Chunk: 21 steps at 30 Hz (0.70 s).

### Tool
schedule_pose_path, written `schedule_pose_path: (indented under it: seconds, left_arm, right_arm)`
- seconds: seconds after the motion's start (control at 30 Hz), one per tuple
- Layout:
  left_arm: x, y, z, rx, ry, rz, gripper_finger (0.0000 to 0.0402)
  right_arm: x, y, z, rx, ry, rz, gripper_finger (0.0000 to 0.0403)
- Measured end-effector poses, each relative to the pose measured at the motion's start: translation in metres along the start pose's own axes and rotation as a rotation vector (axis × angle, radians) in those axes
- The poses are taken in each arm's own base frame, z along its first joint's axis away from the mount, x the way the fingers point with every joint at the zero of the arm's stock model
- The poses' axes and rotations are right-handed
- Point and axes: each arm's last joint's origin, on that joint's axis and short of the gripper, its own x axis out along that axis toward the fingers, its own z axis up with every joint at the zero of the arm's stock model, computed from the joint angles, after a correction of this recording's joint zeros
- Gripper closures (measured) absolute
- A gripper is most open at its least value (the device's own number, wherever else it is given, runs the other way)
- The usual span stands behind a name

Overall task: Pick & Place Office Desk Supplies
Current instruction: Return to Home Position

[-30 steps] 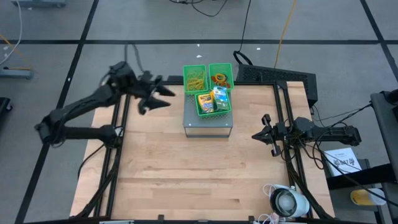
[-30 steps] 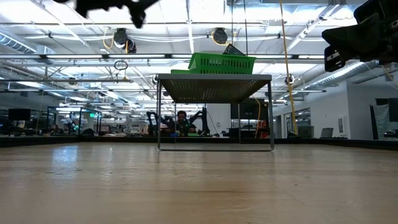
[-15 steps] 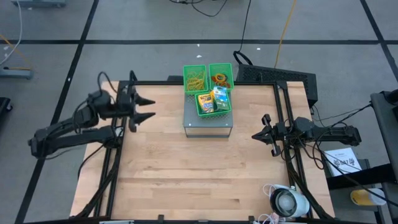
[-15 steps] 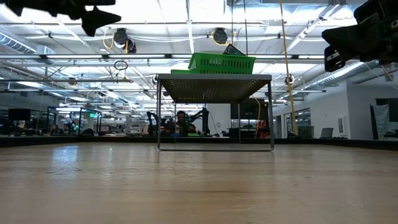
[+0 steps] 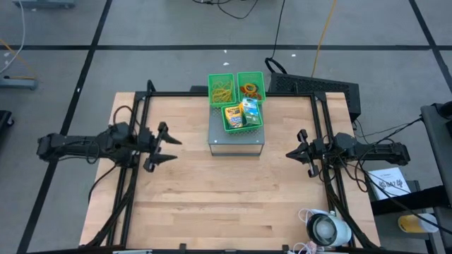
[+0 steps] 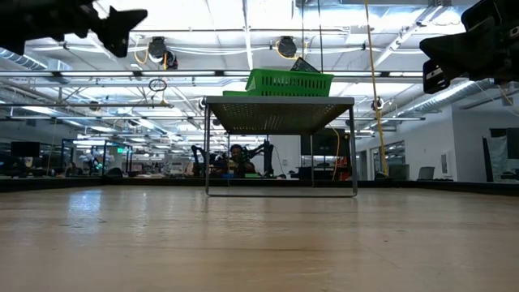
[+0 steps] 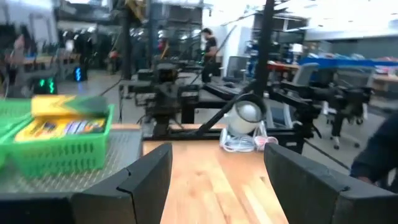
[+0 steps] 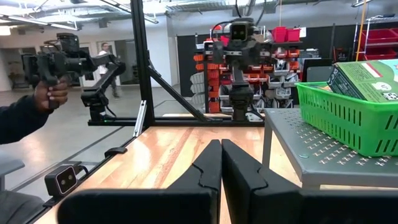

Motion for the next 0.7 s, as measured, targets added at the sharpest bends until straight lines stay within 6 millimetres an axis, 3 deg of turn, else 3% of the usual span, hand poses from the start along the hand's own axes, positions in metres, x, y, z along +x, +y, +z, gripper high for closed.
schedule_pose_path:
  seconds: [0.13, 0.33, 0.6, 0.7]
  left_arm:
    - [-0.012, -0.009, 0.007, 0.084, -0.054, -0.032, 0.0137]
    - [-0.049, -0.015, 0.01, 0.092, -0.116, 0.095, 0.0137]
    - [-0.046, -0.015, -0.018, 0.11, -0.067, 0.055, 0.0137]
    - [-0.045, -0.017, -0.019, 0.119, -0.075, 0.033, 0.0137]
  right_arm:
    - [0.0, 0.0, 0.0, 0.0, 0.0, 0.0, 0.0403]
    - [0.0, 0.0, 0.0, 0.0, 0.0, 0.0, 0.0403]
    - [0.0, 0.0, 0.0, 0.0, 0.0, 0.0, 0.0403]
    - [0.0, 0.0, 0.0, 0.0, 0.0, 0.0, 0.0403]
